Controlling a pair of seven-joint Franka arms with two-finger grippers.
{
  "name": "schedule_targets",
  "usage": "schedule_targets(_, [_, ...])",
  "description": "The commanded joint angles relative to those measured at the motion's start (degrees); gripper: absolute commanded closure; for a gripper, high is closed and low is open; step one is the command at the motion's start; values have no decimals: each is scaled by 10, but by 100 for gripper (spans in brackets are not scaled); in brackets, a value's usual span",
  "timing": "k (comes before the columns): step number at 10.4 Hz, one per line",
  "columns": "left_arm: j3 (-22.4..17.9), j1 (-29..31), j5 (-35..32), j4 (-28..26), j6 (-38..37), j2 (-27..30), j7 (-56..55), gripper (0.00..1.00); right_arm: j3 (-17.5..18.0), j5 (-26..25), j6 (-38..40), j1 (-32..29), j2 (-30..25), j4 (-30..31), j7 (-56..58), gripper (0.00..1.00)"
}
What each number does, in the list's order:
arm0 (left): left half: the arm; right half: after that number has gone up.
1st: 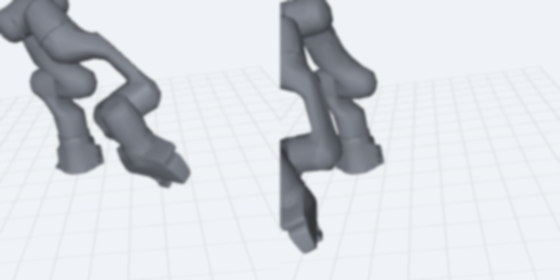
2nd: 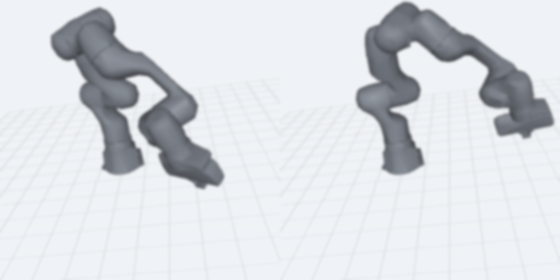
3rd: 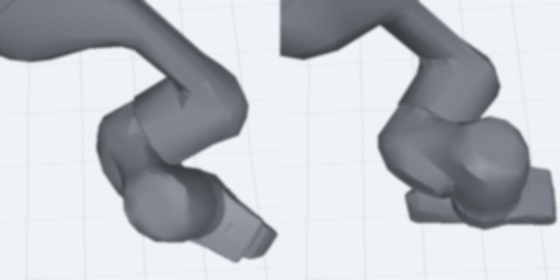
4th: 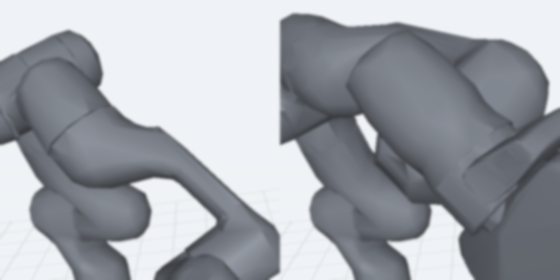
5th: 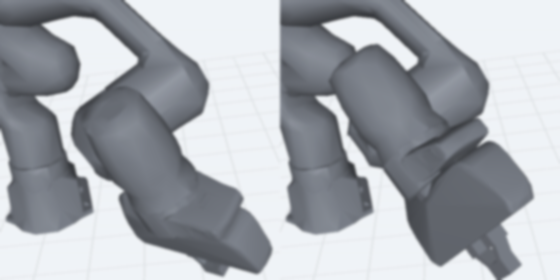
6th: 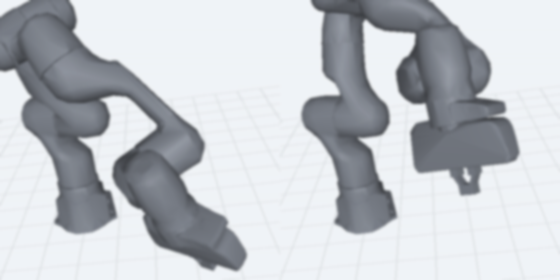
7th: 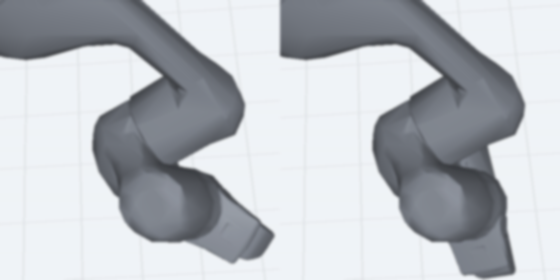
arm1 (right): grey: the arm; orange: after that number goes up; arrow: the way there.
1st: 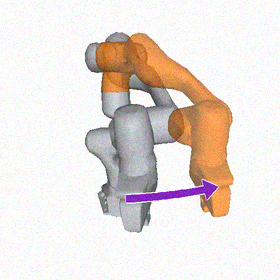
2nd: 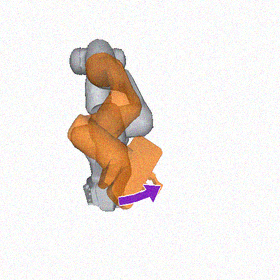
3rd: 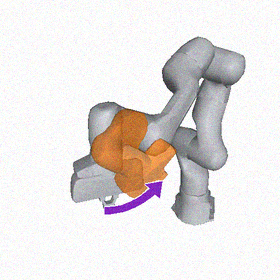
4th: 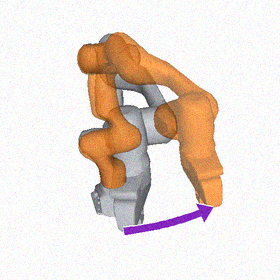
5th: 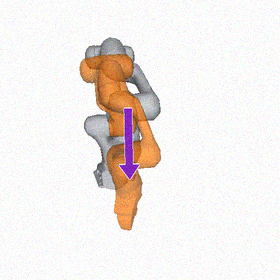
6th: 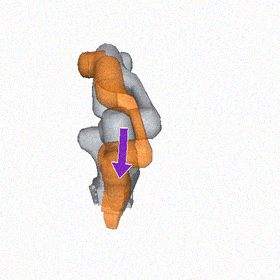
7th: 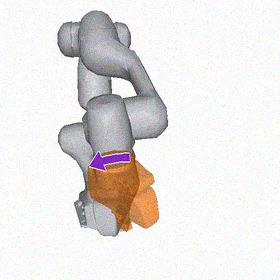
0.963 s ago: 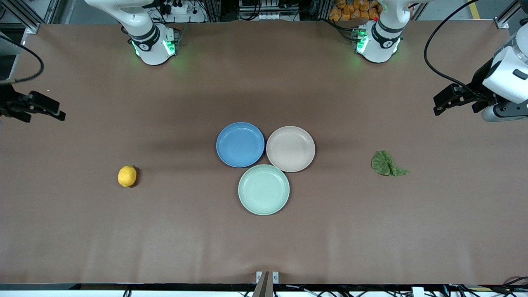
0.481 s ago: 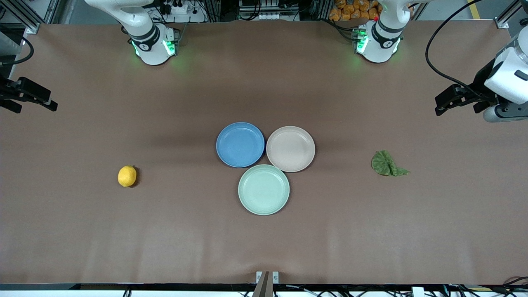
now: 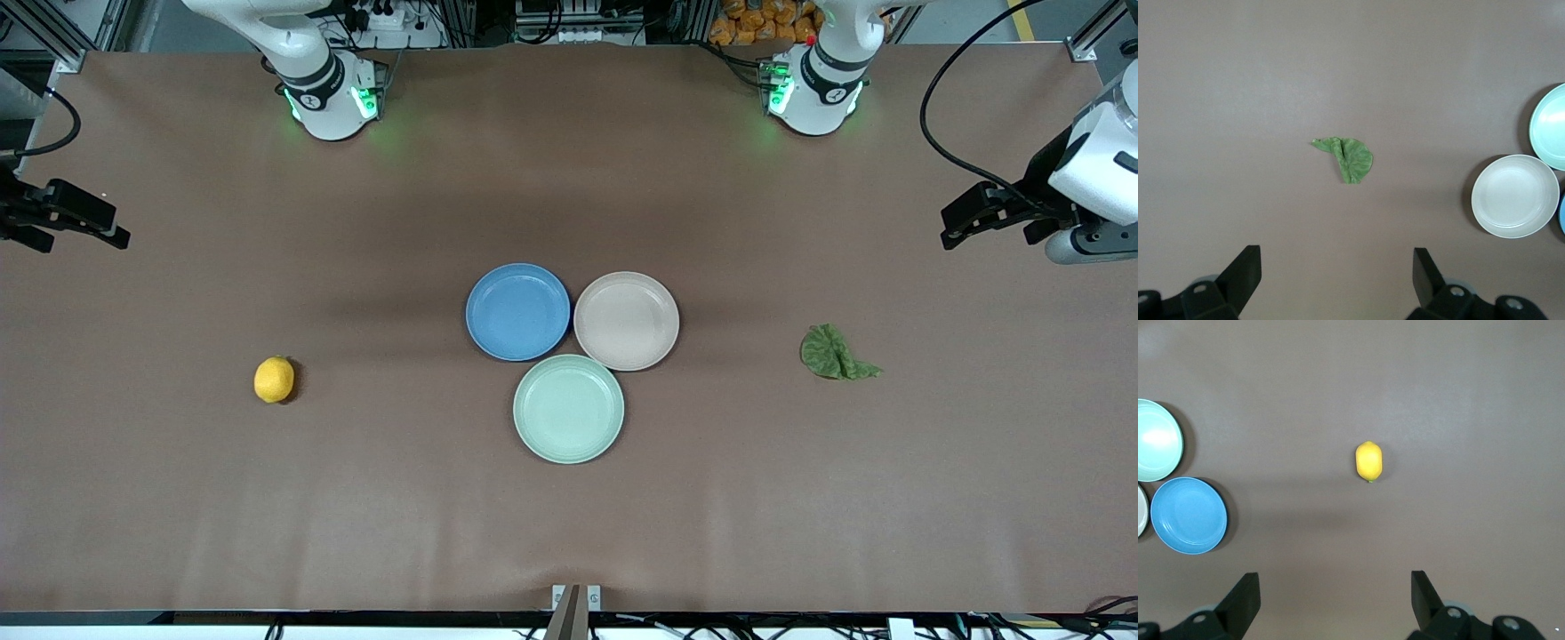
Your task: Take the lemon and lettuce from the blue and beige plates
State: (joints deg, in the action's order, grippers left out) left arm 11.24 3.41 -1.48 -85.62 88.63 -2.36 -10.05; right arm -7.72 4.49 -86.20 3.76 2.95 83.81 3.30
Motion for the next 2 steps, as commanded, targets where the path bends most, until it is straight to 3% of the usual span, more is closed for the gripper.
schedule_targets(1, [-1, 5, 2, -3, -2, 7, 17, 0, 10, -16, -4, -10, -2, 7, -8, 0])
schedule_targets(2, [-1, 5, 2, -3, -2, 7, 18, 0, 10, -17, -5, -10, -3, 9, -8, 0])
